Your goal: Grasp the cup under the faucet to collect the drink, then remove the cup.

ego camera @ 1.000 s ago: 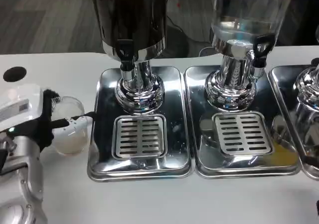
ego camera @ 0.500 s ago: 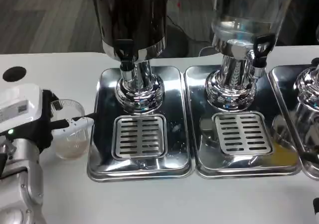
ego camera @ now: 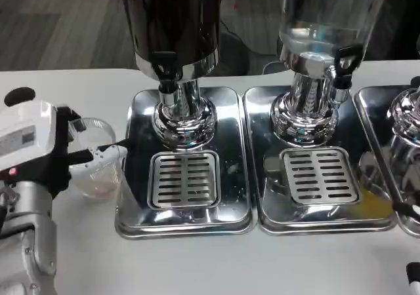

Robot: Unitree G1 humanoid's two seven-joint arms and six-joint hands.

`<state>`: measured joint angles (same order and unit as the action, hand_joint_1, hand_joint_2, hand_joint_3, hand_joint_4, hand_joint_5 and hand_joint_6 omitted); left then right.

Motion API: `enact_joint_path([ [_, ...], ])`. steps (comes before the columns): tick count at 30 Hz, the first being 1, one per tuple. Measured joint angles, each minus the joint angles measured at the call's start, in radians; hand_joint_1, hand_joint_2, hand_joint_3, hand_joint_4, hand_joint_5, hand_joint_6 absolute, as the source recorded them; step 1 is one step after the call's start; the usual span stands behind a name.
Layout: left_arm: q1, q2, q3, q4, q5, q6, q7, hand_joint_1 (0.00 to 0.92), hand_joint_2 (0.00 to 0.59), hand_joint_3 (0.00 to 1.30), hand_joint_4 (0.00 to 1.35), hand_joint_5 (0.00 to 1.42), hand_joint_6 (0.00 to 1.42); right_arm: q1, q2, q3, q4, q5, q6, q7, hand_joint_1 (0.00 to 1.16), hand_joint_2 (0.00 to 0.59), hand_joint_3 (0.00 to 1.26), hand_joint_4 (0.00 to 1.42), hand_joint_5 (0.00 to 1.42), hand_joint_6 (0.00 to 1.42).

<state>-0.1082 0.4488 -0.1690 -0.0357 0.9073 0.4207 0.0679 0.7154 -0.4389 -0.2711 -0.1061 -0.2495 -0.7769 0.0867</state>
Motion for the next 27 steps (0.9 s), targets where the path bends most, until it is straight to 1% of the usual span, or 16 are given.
enact_joint_path([
  [3,0.0,-0.004,0.0,-0.021,-0.001,-0.012,0.004,0.325,0.093,0.6,0.64,0.89,0.99,0.001,0.0,0.004,0.004,0.0,-0.009,0.0,0.45,0.493,0.14,0.0,0.0,0.0],
  [6,0.0,-0.019,0.0,-0.033,-0.003,-0.026,0.011,0.326,0.091,0.6,0.64,0.89,0.99,0.001,0.0,0.006,0.01,0.0,-0.014,0.001,0.45,0.492,0.14,0.0,0.0,0.0],
  [18,0.0,-0.103,-0.018,-0.042,-0.011,-0.079,0.055,0.324,0.087,0.6,0.64,0.89,0.98,0.007,0.0,0.006,0.026,0.011,-0.042,0.002,0.45,0.482,0.15,0.0,0.0,0.0],
  [27,-0.003,-0.133,-0.051,-0.016,-0.01,-0.106,0.091,0.321,0.086,0.6,0.63,0.87,0.95,0.008,-0.001,0.005,0.04,0.031,-0.055,0.016,0.44,0.477,0.15,0.0,0.0,0.0],
])
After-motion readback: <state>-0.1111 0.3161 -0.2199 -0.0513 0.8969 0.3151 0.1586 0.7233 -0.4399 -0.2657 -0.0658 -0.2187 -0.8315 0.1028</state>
